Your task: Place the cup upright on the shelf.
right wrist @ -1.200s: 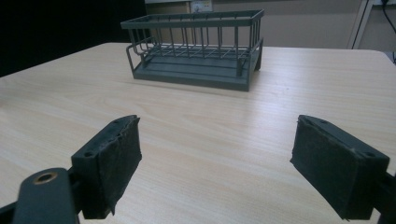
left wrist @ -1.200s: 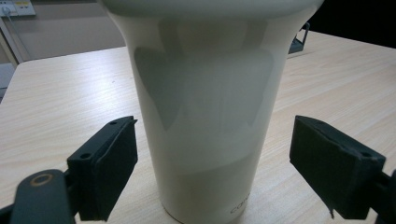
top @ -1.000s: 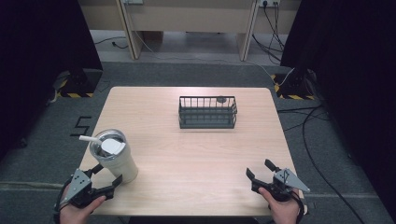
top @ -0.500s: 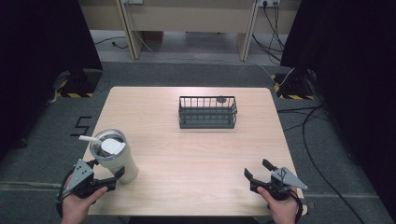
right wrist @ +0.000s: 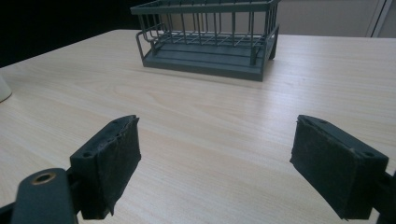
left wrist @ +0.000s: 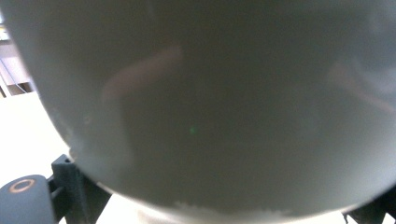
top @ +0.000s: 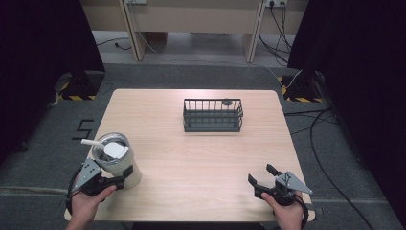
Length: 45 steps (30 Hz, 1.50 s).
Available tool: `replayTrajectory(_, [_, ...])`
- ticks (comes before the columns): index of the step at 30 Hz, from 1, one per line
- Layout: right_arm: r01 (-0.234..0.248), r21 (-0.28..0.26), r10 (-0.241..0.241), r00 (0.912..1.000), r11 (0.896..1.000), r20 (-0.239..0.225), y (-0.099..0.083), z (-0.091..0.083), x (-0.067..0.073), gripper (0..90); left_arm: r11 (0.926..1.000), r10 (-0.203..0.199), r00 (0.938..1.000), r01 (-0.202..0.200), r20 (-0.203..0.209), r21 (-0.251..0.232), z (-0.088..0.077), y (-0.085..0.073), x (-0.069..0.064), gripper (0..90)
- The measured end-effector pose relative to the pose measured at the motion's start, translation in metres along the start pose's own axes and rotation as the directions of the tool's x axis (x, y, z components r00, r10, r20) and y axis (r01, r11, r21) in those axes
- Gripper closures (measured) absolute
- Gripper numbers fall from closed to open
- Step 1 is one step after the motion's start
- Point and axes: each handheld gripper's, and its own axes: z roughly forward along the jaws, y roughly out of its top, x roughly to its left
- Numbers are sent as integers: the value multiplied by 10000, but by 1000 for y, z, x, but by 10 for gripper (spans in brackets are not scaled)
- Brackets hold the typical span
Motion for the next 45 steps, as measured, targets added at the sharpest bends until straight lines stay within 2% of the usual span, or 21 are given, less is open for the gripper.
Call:
replayTrajectory(1, [38, 14, -38, 10000, 10000, 13, 0, 0, 0, 159, 9999, 94, 10000, -94, -27, -112, 0, 0, 1, 92])
replayTrajectory(3, [-93, 107, 93, 10000, 9999, -13, -1, 1, 0, 159, 9999, -68, 10000, 69, 16, -122, 0, -1, 0, 96])
replayTrajectory(11, [-15, 117, 15, 10000, 9999, 1, -1, 2, 0, 160, 9998, -85, 9999, 87, 89, -150, 0, -1, 1, 100])
replayTrajectory(12, [-15, 114, 15, 10000, 9999, -2, -2, 3, 0, 160, 9998, 86, 10000, -85, 30, -203, 0, -1, 2, 100])
replayTrajectory(15, [-22, 123, 22, 10000, 9999, -18, -2, 3, 0, 160, 9999, -74, 9999, 75, 114, -109, 0, -1, 2, 101])
replayTrajectory(16, [-90, 148, 91, 10000, 9998, -34, -2, 3, 1, 160, 9998, 147, 9999, -146, 89, -154, 1, 0, 3, 101])
replayTrajectory(17, [-93, 153, 93, 10000, 9998, -34, -2, 3, 1, 160, 9998, 147, 9999, -146, 89, -154, 1, 0, 3, 101])
replayTrajectory(18, [-74, 157, 74, 10000, 9998, -40, -2, 4, 1, 160, 10000, 38, 9998, -38, 176, -47, 1, 1, 2, 101])
replayTrajectory(20, [-89, 164, 90, 9999, 9998, -48, -2, 4, 1, 160, 10000, 67, 9997, -67, 230, -15, 1, 1, 1, 101])
replayTrajectory(25, [-91, 151, 92, 10000, 9998, -39, -2, 4, 1, 160, 10000, -79, 9988, 81, 488, -44, 3, 3, -1, 101])
replayTrajectory(26, [-95, 149, 95, 9999, 9998, -34, -2, 4, 1, 160, 10000, 46, 9986, -43, 521, -57, 3, 5, -2, 101])
replayTrajectory(36, [-99, 135, 99, 9999, 9999, -23, -2, 4, 0, 160, 9995, 163, 9967, -140, 798, -296, 12, 19, -7, 102])
replayTrajectory(45, [-115, 126, 115, 9999, 9999, -21, -2, 4, 0, 160, 9986, 268, 9925, -212, 1189, -479, 30, 36, -15, 102])
